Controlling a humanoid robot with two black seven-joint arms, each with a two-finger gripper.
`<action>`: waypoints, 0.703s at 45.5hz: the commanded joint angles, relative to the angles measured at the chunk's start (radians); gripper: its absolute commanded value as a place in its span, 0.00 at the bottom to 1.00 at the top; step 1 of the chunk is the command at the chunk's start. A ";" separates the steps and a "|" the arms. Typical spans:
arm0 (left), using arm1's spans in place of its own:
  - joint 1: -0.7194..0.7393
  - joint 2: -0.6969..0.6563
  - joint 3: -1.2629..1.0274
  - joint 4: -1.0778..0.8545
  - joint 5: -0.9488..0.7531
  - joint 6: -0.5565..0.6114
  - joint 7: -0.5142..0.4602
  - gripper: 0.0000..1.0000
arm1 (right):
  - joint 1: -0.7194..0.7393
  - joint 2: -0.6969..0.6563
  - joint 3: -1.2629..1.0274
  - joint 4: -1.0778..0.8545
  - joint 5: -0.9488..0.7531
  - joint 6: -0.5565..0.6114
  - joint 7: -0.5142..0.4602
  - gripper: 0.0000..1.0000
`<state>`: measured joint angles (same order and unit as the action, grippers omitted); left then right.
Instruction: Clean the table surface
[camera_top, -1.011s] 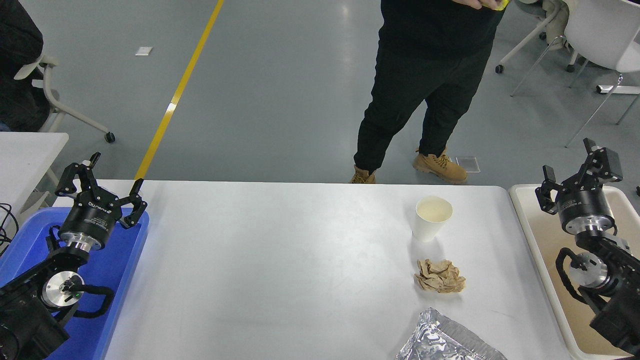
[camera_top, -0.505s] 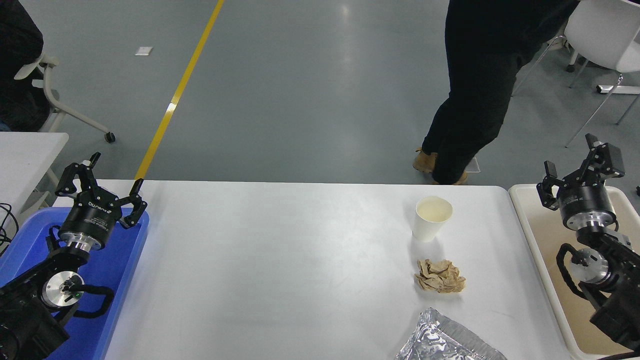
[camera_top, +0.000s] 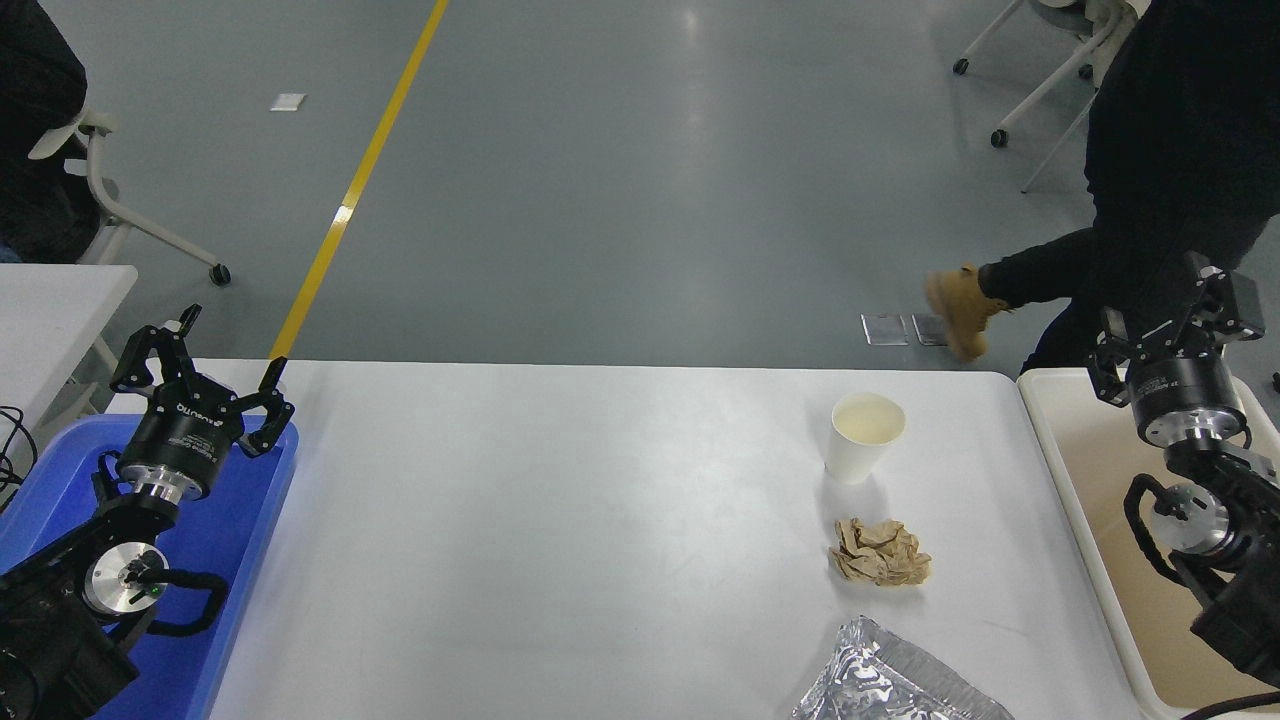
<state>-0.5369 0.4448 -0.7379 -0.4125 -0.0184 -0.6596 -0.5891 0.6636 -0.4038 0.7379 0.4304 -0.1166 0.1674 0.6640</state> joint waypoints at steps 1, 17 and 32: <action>0.000 0.000 0.000 0.000 0.000 0.000 0.000 1.00 | 0.007 0.006 -0.034 0.001 0.000 0.000 0.000 0.99; 0.000 0.000 0.000 0.001 0.000 0.000 0.000 1.00 | 0.031 0.000 -0.040 -0.012 0.002 0.000 -0.003 0.99; 0.000 0.000 0.000 0.000 0.000 0.000 0.000 1.00 | 0.086 -0.093 -0.074 -0.007 -0.023 0.012 -0.047 0.99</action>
<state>-0.5369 0.4448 -0.7378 -0.4125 -0.0184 -0.6596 -0.5891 0.7068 -0.4306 0.6997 0.4206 -0.1237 0.1690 0.6553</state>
